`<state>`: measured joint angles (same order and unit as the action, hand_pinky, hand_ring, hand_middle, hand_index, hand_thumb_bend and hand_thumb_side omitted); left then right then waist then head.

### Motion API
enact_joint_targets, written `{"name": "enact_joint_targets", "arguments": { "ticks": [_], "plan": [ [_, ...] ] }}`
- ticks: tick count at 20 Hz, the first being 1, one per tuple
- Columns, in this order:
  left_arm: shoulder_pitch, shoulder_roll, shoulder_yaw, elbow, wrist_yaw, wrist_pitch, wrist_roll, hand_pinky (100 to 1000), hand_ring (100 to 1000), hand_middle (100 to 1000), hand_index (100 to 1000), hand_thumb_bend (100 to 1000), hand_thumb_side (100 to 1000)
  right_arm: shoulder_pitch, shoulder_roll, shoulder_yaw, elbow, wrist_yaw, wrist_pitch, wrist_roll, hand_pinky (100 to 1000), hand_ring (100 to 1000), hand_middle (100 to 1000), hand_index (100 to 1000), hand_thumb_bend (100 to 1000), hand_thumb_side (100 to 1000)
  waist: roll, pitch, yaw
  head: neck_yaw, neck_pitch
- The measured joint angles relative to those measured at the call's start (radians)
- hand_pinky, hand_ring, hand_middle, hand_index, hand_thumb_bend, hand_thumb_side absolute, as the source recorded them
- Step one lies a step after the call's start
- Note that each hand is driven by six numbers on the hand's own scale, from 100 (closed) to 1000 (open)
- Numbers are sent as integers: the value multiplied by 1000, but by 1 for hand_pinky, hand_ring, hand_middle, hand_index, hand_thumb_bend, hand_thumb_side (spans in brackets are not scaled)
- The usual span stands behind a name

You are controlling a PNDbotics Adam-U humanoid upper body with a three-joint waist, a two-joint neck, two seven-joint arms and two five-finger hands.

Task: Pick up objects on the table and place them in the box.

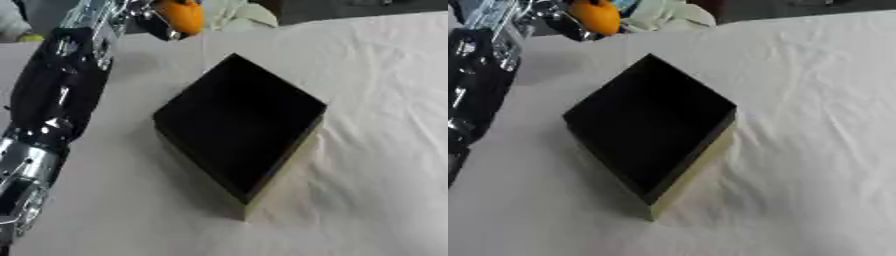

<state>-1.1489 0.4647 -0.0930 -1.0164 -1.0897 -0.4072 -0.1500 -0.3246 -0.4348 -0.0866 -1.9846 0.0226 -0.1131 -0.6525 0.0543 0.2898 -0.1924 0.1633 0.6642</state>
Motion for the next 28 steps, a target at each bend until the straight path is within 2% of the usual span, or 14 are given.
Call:
{"name": "enact_joint_targets", "arguments": {
  "ticks": [7,12,19,24,28],
  "plan": [
    [77,59,-107,-220,214,-30,-8,100,272,448,419,532,100,0,0,-5,0,0,0,0,769,747,652,863,291,1000,0,-2,3,-7,3],
    [107,79,-195,-320,293,-57,-33,100,281,463,428,519,100,1,0,-5,0,0,0,0,770,748,652,863,291,1000,0,-3,8,-8,9],
    [133,65,-247,-366,316,-79,-84,100,293,471,438,481,100,1,0,-5,0,0,0,0,770,748,651,863,292,1000,-1,-3,9,-8,13],
    [174,2,-247,-372,300,-85,-113,100,319,489,454,440,100,1,1,-5,0,0,0,0,770,749,651,863,292,1000,-6,-2,8,-7,13],
    [210,-53,-247,-372,275,-101,-138,100,335,499,467,451,100,1,9,-5,0,0,0,0,770,749,650,863,292,1000,-7,1,8,-9,13]
  ]
}}
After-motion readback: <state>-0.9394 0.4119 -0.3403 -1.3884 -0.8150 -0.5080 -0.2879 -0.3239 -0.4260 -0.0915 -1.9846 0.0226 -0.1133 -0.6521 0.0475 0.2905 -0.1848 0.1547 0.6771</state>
